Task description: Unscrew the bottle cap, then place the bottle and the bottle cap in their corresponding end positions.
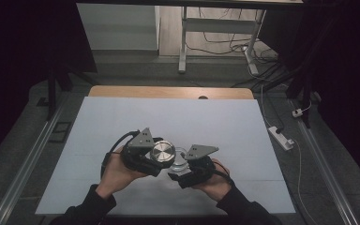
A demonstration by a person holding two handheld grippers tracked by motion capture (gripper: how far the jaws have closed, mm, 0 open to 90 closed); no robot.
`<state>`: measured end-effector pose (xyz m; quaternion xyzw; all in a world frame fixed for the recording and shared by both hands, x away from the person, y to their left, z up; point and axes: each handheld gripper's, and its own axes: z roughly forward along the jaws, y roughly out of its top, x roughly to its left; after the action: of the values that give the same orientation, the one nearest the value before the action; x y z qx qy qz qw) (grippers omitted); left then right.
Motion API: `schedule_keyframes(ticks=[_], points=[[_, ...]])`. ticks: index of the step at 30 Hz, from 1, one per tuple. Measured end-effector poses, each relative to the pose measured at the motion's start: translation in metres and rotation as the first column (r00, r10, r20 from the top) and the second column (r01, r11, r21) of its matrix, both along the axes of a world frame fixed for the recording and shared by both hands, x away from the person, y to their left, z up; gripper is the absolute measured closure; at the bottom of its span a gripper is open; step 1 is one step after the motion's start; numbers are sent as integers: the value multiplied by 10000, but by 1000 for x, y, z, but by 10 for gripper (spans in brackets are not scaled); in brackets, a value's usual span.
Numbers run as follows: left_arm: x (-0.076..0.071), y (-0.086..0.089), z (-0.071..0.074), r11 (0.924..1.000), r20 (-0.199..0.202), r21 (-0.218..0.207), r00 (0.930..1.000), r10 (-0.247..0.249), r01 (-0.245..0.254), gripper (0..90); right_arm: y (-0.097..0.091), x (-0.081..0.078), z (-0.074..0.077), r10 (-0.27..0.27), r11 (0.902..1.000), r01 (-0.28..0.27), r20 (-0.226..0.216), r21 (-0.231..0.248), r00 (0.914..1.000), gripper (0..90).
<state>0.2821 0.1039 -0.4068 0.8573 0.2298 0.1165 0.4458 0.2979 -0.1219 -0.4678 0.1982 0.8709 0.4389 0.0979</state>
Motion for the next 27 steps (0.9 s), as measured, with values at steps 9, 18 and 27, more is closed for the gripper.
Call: schedule_keyframes(ticks=[9, 18, 27], points=[[7, 4, -3, 9999, -39, 8, 9998, 170, -170, 190, -1, -1, 0, 119, 9999, -119, -28, 6, 9999, 152], [7, 7, -4, 9999, -109, -83, 9999, 89, -89, 189, -5, 7, -2, -145, 9999, 145, -5, -45, 9999, 153], [5, 10, -4, 9997, -147, -241, 9999, -40, 36, 189, -10, 23, 0, -503, 9987, 504, 67, -6, 9987, 153]])
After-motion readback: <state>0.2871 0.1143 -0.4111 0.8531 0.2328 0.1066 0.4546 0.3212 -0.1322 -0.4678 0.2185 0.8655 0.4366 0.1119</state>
